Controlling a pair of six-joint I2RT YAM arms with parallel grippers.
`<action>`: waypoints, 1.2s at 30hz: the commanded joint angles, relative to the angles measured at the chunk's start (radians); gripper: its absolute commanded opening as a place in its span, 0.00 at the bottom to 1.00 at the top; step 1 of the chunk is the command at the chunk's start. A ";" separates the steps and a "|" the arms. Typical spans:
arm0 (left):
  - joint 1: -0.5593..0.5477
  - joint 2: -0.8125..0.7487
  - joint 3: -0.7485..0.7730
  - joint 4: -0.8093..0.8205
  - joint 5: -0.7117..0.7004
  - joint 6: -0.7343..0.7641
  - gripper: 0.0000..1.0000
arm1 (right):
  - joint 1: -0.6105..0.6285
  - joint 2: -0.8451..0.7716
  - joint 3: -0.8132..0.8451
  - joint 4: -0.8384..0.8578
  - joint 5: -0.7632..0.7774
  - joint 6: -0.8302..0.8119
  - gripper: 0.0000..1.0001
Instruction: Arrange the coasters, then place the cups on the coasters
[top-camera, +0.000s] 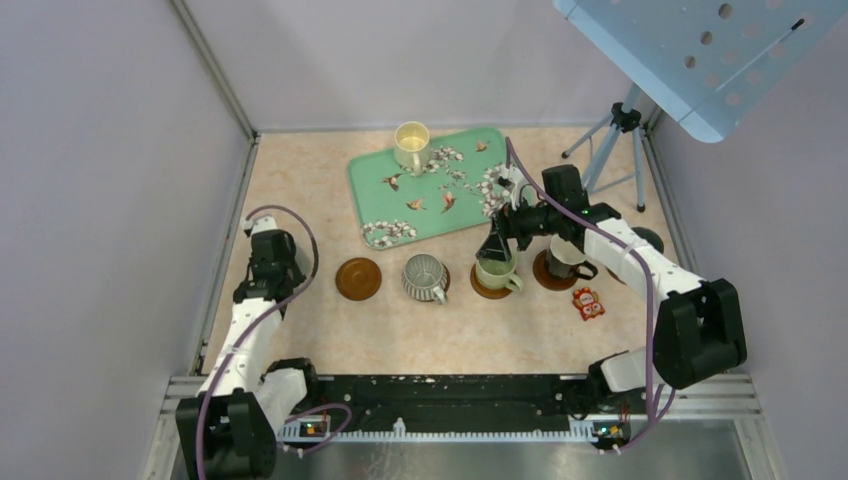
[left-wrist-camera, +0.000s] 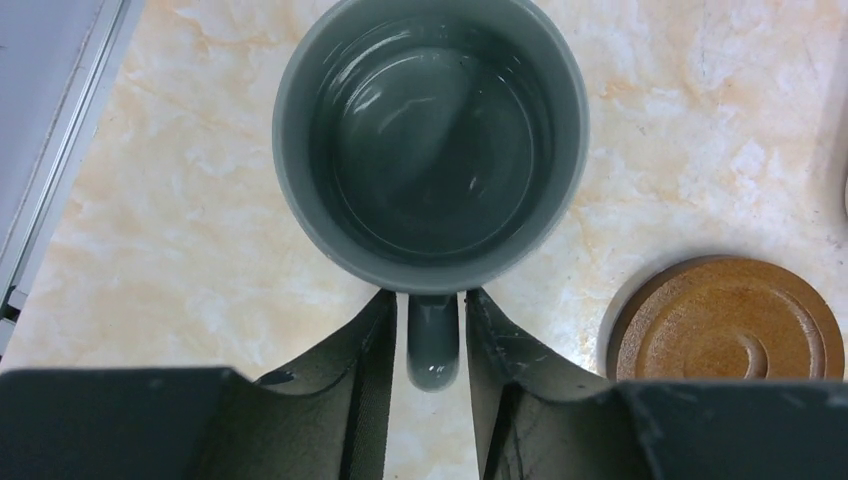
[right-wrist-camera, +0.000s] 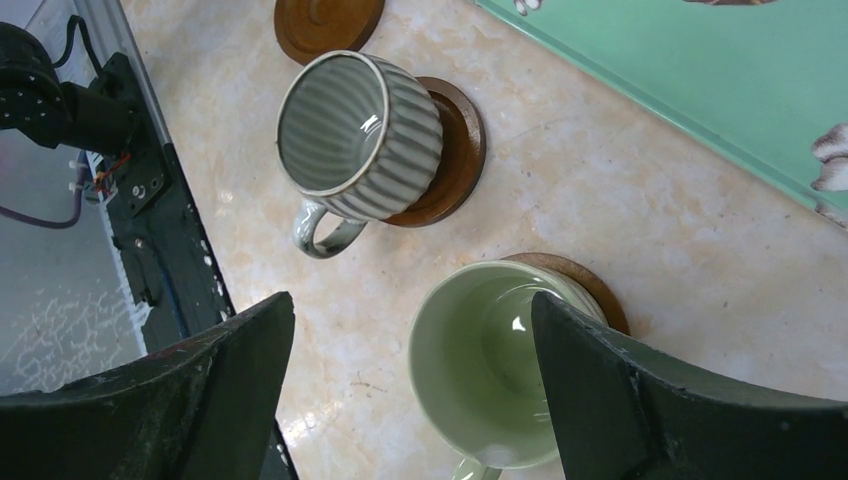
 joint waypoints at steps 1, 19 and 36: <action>0.000 0.003 0.011 0.083 -0.009 -0.010 0.40 | -0.010 0.010 0.021 0.016 -0.024 0.004 0.87; -0.002 -0.020 0.261 -0.196 0.083 0.041 0.76 | -0.009 0.019 0.028 0.016 -0.027 0.010 0.87; -0.405 0.514 0.763 -0.071 0.065 0.104 0.89 | -0.011 0.029 0.042 0.018 0.081 0.021 0.87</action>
